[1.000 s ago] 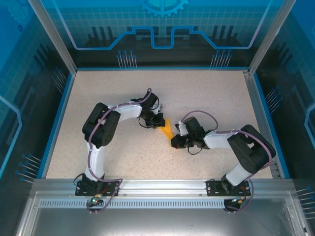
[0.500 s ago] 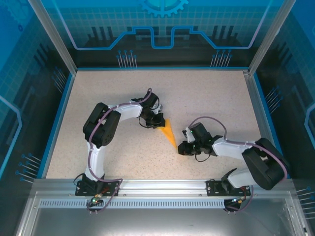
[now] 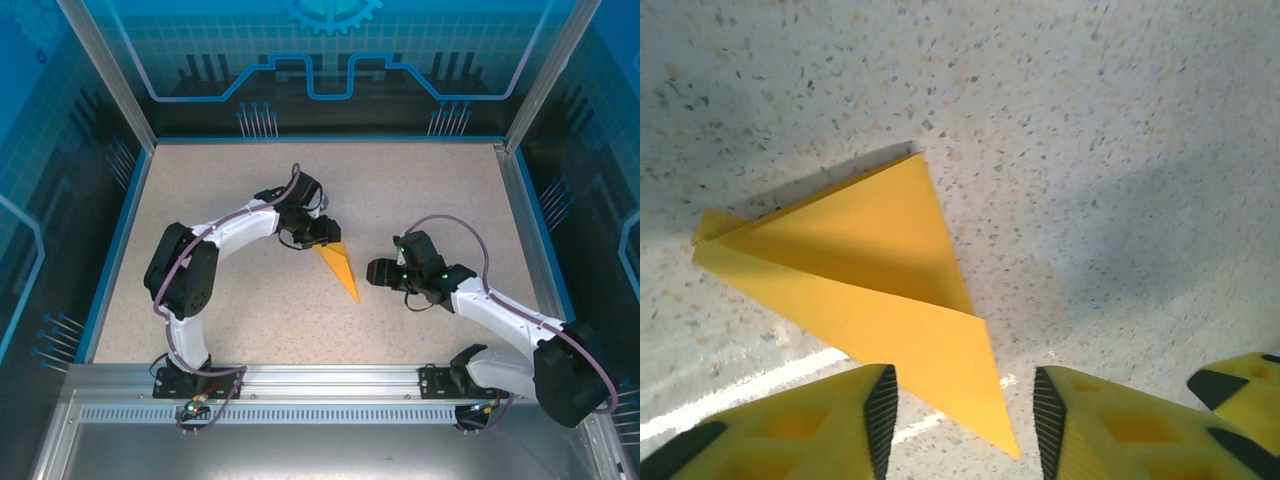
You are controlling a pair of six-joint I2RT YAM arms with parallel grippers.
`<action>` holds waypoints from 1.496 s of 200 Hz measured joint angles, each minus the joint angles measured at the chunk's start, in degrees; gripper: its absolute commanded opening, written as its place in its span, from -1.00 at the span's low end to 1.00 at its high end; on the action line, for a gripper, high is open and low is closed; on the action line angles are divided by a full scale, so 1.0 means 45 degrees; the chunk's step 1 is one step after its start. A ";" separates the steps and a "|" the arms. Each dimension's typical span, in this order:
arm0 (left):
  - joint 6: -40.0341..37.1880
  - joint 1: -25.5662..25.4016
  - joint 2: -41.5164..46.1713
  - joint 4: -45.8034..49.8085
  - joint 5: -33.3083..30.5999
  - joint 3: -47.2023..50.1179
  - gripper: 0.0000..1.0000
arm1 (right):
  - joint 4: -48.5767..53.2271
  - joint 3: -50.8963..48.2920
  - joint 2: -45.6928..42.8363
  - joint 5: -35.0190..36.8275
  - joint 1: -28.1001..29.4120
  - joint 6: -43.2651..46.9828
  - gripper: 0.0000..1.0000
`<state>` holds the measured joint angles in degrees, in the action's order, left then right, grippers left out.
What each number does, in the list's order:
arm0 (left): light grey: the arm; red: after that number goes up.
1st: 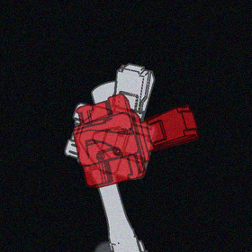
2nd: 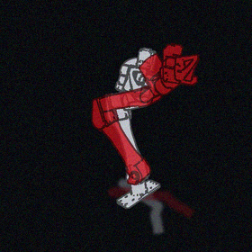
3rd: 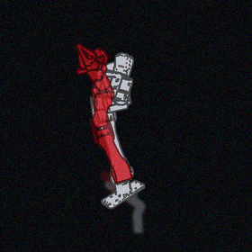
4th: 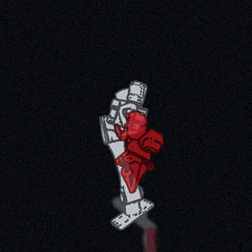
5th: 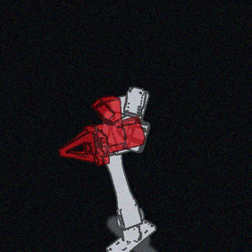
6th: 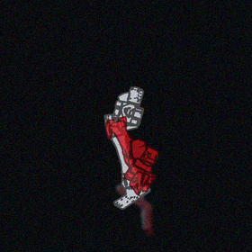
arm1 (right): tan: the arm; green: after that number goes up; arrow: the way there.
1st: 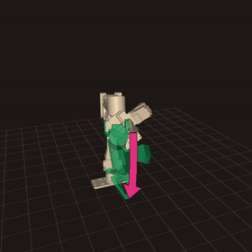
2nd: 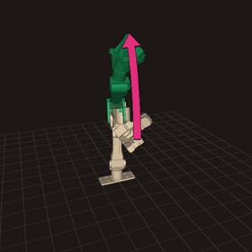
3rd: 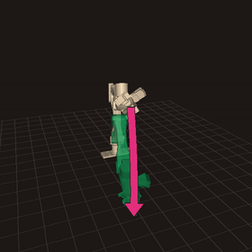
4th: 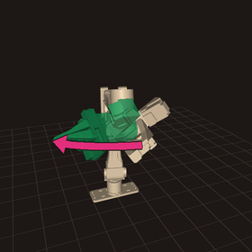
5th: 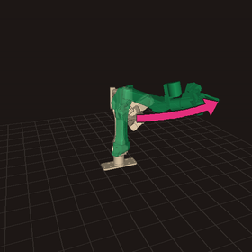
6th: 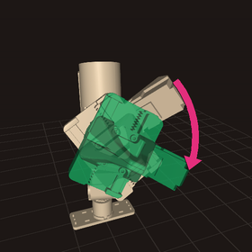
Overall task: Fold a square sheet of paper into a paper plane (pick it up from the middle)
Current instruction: Turn over a paper plane at the center of the table.
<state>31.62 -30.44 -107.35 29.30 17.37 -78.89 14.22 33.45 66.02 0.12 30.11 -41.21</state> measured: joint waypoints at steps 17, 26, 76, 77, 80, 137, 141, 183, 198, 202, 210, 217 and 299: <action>0.0248 -0.0583 0.0019 0.0665 -0.1141 -0.0393 0.13 | 0.0228 0.0121 0.0316 0.0316 -0.0121 -0.0131 0.45; 0.0452 -0.0937 -0.0039 0.1073 -0.1807 -0.0578 0.18 | 0.0364 0.0175 0.0500 0.0466 -0.0160 -0.0219 0.49; 0.0777 -0.2696 -0.2064 0.3113 -0.4464 -0.3031 0.30 | 0.0801 0.0219 0.1122 0.1137 -0.0374 -0.0636 0.60; 0.0777 -0.2710 -0.2103 0.3133 -0.4483 -0.3070 0.30 | 0.0801 0.0219 0.1122 0.1146 -0.0379 -0.0641 0.60; 0.0777 -0.2754 -0.2249 0.3245 -0.4556 -0.3220 0.30 | 0.0826 0.0219 0.1122 0.1175 -0.0389 -0.0661 0.60; 0.0767 -0.2856 -0.4114 0.4949 -0.5265 -0.4794 0.12 | 0.1001 0.0219 0.1253 0.1520 -0.0491 -0.0860 0.60; 0.0724 -0.2856 -0.4114 0.5056 -0.5275 -0.4818 0.09 | 0.1025 0.0219 0.1292 0.1549 -0.0510 -0.0865 0.60; 0.0656 -0.2861 -0.4109 0.5615 -0.5362 -0.4886 -0.04 | 0.1234 0.0233 0.1899 0.1647 -0.0559 -0.0957 0.59; 0.0670 -0.2861 -0.4022 0.5629 -0.5377 -0.4799 -0.11 | 0.1287 0.0287 0.2113 0.1642 -0.0559 -0.0957 0.59; 0.0665 -0.2861 -0.3968 0.5615 -0.5382 -0.4741 -0.13 | 0.1321 0.0330 0.2176 0.1642 -0.0559 -0.0971 0.59; 0.0685 -0.2861 -0.3827 0.5610 -0.5372 -0.4566 -0.19 | 0.1316 0.0398 0.2268 0.1637 -0.0559 -0.0991 0.59; 0.0753 -0.2861 -0.3653 0.5537 -0.5362 -0.4352 -0.24 | 0.1311 0.0466 0.2351 0.1632 -0.0559 -0.0996 0.58; 0.2259 -0.2856 -0.1860 0.3944 -0.4483 -0.1923 -0.32 | 0.1302 0.0772 0.3007 0.1506 -0.0559 -0.1093 0.58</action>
<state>41.78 -43.29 -115.72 47.05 -2.81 -87.55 20.08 36.93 79.55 6.90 27.59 -46.13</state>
